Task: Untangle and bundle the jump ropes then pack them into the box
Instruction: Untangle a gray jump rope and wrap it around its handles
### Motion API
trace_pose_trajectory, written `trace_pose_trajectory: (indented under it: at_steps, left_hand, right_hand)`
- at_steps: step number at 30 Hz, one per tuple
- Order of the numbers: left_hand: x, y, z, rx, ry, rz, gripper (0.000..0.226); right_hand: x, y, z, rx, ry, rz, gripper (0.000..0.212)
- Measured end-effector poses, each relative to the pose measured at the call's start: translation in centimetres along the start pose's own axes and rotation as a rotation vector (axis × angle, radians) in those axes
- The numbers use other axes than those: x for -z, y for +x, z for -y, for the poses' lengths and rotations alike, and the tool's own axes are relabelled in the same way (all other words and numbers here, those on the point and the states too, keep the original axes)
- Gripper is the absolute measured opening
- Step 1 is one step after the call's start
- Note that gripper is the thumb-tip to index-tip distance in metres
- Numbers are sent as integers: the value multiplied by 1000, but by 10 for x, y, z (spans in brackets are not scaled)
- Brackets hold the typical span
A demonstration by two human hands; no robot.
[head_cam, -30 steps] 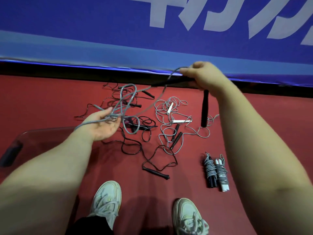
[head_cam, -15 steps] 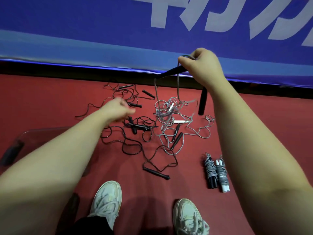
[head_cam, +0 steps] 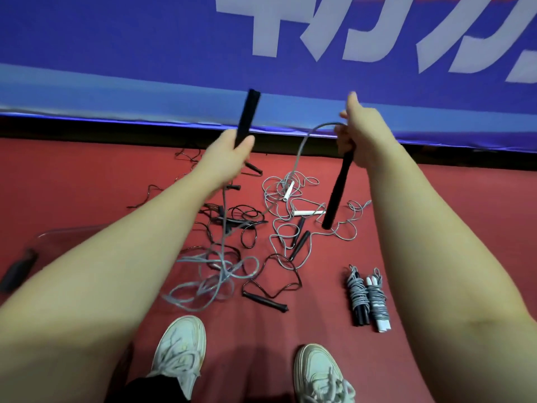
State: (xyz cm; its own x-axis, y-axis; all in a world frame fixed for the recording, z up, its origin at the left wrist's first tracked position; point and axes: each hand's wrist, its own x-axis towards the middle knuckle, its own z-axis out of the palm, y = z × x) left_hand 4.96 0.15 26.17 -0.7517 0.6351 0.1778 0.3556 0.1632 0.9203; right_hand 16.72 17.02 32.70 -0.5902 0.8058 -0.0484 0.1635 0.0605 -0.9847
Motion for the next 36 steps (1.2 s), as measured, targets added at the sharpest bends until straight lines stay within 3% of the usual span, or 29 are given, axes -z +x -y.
trace_pose_trajectory:
  at_steps: [3, 7, 10, 15, 17, 21, 23, 26, 28, 30, 31, 32, 36]
  left_hand:
    - [24, -3, 6, -32, -359, -11, 17]
    - [31, -12, 0, -83, -171, 197, 46]
    - [32, -14, 6, -98, -4, 286, 53]
    - [40, -10, 25, 12, -275, 101, 69]
    - [31, -10, 24, 67, -385, 97, 70]
    - [10, -4, 1, 62, -601, 108, 33]
    - [7, 1, -9, 72, -680, 28, 21]
    - [11, 4, -13, 84, -705, -59, 17]
    - [17, 4, -11, 75, -673, -77, 14]
    - [21, 3, -10, 78, -608, -93, 14]
    - [22, 2, -9, 79, -575, -99, 14]
    - [23, 2, -10, 78, -542, -108, 14]
    - [18, -2, -16, 62, -421, -110, 18]
  right_hand:
    - [10, 15, -22, -351, 678, 54, 23]
    - [-4, 16, -17, -523, 1194, -49, 29]
    - [-13, 10, -4, -552, 1372, -147, 28]
    - [-10, 8, -2, -591, 1430, -203, 22]
    - [-16, 8, -2, -620, 1398, -200, 29]
    - [-41, 8, -15, -639, 1184, -105, 48]
    - [-53, 0, -22, -629, 1147, -58, 31]
    - [-57, -12, -26, -630, 1071, 115, 22]
    - [-56, -19, -29, -505, 520, 318, 20]
    - [-52, -24, -36, -233, -338, 435, 41]
    - [-50, -25, -40, -85, -642, 452, 51]
    - [-47, -25, -44, 10, -771, 474, 57]
    - [-50, -31, -55, 289, -547, 616, 40]
